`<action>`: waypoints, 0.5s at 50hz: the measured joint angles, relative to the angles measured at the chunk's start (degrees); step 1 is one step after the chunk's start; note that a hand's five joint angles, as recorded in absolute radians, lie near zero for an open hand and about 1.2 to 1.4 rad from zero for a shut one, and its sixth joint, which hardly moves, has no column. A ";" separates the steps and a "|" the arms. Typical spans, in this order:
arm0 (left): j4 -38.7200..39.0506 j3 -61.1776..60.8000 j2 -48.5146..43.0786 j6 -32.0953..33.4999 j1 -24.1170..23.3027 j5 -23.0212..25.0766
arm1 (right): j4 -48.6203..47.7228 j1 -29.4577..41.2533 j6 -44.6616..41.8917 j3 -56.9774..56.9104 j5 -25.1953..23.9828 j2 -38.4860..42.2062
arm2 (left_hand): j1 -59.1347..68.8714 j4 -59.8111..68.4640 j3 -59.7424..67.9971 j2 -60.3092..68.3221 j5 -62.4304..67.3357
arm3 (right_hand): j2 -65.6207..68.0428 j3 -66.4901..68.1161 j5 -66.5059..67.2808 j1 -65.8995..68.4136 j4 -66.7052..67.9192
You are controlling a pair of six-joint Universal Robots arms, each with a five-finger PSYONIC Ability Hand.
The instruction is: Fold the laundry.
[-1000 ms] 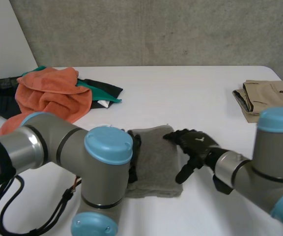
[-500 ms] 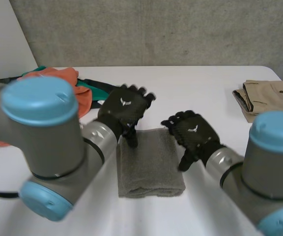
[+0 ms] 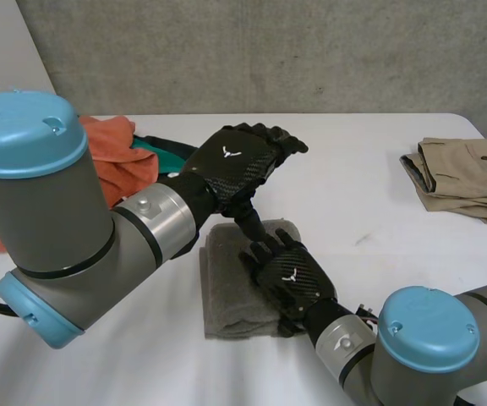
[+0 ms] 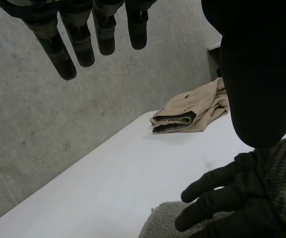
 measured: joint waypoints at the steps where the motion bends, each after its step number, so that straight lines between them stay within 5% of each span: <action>1: 0.00 -0.03 -0.01 0.02 -0.02 -0.01 | -0.28 -0.01 -0.10 -0.19 0.00 0.31 | 0.00 0.00 0.00 0.00 -0.01 | 0.00 0.00 0.01 0.00 0.00; 25: 0.09 -0.10 0.10 -0.13 0.03 0.02 | 4.44 -0.13 -0.42 0.41 -0.50 -1.84 | 0.16 0.00 0.00 0.00 -0.01 | 0.00 0.00 -0.12 0.00 0.00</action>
